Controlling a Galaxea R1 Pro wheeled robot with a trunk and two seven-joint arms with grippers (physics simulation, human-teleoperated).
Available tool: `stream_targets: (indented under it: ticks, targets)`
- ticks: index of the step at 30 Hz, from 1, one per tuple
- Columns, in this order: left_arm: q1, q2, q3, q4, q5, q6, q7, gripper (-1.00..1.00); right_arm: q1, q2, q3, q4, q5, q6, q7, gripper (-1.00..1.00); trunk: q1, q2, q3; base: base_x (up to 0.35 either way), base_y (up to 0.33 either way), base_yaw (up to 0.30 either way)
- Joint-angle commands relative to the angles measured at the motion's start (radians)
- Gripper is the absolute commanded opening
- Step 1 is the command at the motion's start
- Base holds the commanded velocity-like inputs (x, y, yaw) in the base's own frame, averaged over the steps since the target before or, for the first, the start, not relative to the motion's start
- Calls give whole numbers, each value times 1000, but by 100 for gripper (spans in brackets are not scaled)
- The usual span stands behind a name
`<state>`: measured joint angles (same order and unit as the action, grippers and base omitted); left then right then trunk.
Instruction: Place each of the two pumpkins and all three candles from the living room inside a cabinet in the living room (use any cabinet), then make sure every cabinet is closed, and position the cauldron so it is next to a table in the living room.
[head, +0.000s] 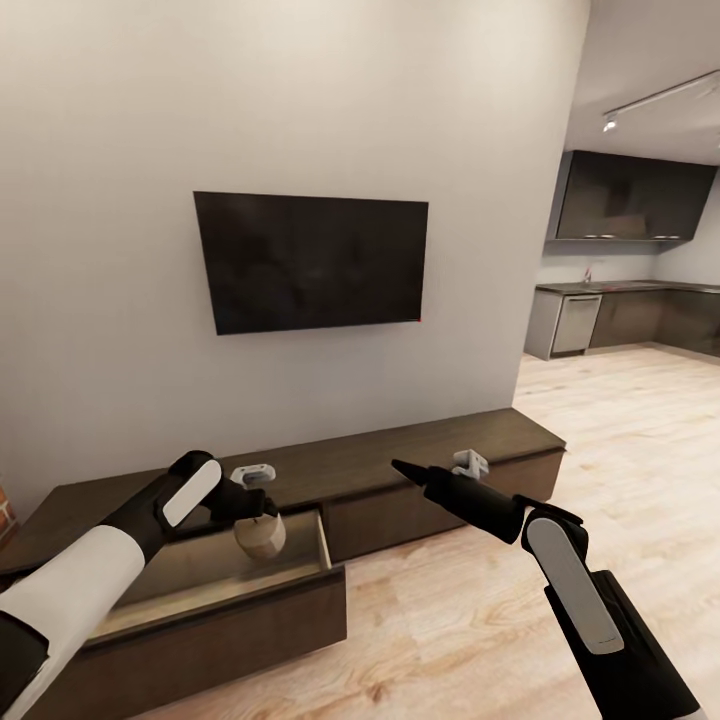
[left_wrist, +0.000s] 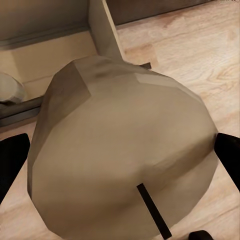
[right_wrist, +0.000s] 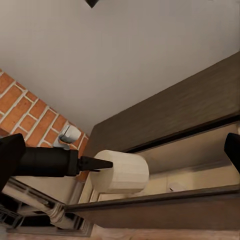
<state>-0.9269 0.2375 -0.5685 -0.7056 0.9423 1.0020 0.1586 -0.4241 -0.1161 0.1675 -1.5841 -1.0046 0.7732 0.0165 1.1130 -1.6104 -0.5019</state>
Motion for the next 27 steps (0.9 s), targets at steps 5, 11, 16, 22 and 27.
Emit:
stream_targets:
  ticks: [5,11,16,22,27]
  targets:
    - [-1,1,-5,-2,11,1,9,-100,-1,0,-1,0,2,2,2,100,0,-1,-1,51,0,0]
    - [-1,1,-5,0,11,1,9,-100,-1,0,0,0,1,3,2,100,0,-1,-1,37,0,0]
    - [-1,2,-5,1,10,0,11,-100,-1,1,2,-1,1,3,2,100,0,-1,-1,240,0,0]
    - [-1,2,-6,29,10,0,12,-100,-1,1,2,-1,1,3,2,100,0,-1,-1,290,0,0]
    - [-2,1,-9,75,10,0,12,-100,-1,0,2,0,1,3,2,100,0,-1,-1,103,0,0]
